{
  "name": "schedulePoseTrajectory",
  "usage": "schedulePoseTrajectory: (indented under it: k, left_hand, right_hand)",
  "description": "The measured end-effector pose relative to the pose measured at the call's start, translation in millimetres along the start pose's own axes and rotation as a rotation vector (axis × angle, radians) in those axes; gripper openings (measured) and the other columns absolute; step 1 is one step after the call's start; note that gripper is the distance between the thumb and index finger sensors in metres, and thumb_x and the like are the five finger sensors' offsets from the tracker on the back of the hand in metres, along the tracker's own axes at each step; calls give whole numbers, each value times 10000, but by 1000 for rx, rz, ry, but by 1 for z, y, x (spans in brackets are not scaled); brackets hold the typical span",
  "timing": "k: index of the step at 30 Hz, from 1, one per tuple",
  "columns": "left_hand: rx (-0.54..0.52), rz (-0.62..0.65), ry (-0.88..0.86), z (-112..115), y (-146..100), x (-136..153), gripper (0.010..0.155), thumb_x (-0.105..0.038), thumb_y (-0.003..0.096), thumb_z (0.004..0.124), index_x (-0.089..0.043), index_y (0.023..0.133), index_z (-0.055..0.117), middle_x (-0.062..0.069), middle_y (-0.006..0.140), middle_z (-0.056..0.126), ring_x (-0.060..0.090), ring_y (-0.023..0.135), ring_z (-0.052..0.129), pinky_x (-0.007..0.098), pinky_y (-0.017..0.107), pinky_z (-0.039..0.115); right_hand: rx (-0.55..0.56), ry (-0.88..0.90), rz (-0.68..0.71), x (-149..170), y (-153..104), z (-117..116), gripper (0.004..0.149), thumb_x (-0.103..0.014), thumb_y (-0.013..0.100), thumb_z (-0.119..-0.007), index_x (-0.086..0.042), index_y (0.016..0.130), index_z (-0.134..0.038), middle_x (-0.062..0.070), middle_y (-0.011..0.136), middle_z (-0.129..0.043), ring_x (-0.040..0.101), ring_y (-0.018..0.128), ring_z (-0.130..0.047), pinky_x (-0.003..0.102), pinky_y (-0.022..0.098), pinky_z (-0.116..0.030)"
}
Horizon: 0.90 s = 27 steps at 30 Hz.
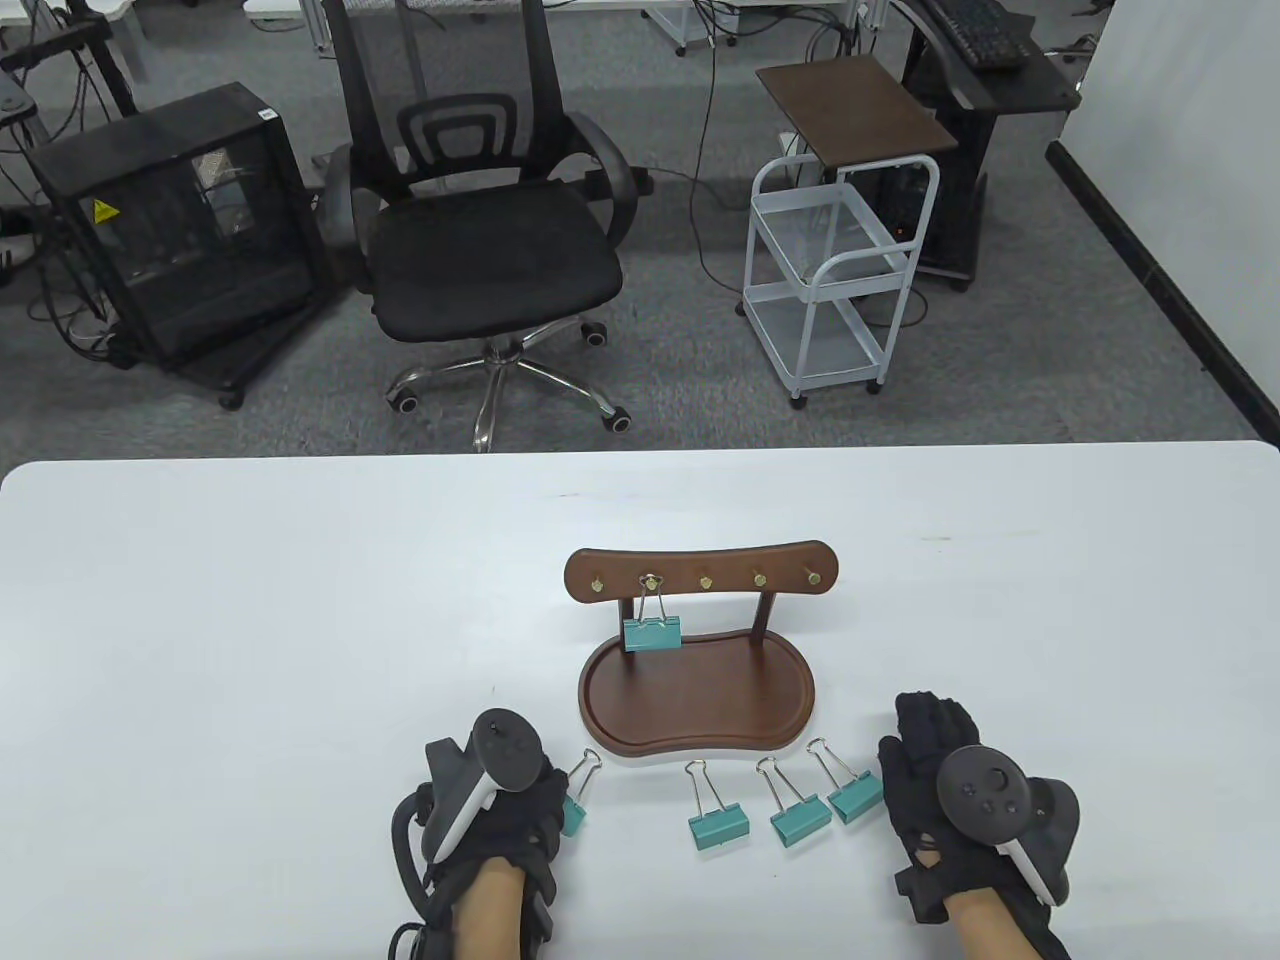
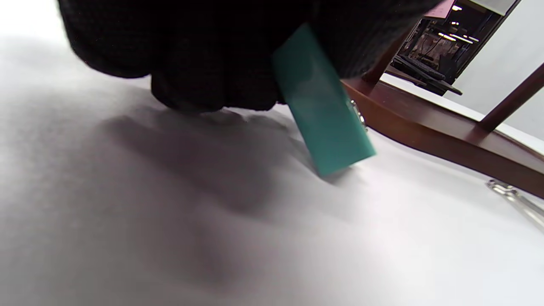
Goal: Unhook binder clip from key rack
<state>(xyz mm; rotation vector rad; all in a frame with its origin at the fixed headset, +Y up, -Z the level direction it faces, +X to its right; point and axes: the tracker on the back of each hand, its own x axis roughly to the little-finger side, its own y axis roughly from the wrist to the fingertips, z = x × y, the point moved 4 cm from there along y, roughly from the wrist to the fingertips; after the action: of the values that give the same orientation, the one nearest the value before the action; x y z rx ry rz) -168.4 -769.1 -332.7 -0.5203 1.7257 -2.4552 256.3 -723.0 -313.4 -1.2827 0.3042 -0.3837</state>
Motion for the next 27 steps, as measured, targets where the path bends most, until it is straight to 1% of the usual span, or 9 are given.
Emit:
schedulePoseTrajectory:
  k: [10, 13, 21, 24, 27]
  left_hand:
    - [-47, -27, 67, -4, -2, 2, 484, -548, 526, 759, -278, 921, 828, 62, 824, 907, 279, 662, 942, 543, 515, 790]
    - [-69, -38, 96, -5, -3, 2, 469, -529, 527, 770, -281, 922, 819, 51, 834, 895, 273, 670, 937, 538, 519, 790]
    - [-127, -51, 83, -12, -6, 3, 474, -518, 539, 742, -272, 938, 809, 51, 852, 887, 277, 697, 926, 539, 536, 781]
    - [-188, -67, 54, -20, -11, 2, 510, -529, 543, 727, -268, 978, 775, 74, 903, 860, 296, 752, 905, 547, 565, 766]
    - [-220, -73, -29, -25, -17, 0, 585, -559, 542, 711, -263, 1047, 704, 95, 1032, 780, 354, 892, 842, 573, 615, 730]
  right_hand:
    - [-2, 0, -2, 0, 0, 0, 595, -490, 401, -640, -171, 903, -646, 144, 972, -685, 413, 881, -619, 508, 619, -624]
    - [-2, 0, -2, 0, 0, 0, 594, -490, 400, -640, -172, 902, -647, 144, 972, -685, 412, 881, -620, 508, 620, -624]
    - [-2, 0, -2, 0, 0, 0, 595, -490, 400, -640, -172, 903, -646, 145, 972, -684, 413, 881, -619, 508, 620, -624]
    - [-1, -1, -1, 0, 0, 1, 595, -490, 400, -640, -172, 903, -646, 144, 972, -684, 411, 882, -619, 508, 620, -623]
    - [1, 2, -2, 0, 0, 1, 596, -490, 400, -640, -171, 903, -646, 144, 971, -685, 411, 881, -619, 508, 620, -623]
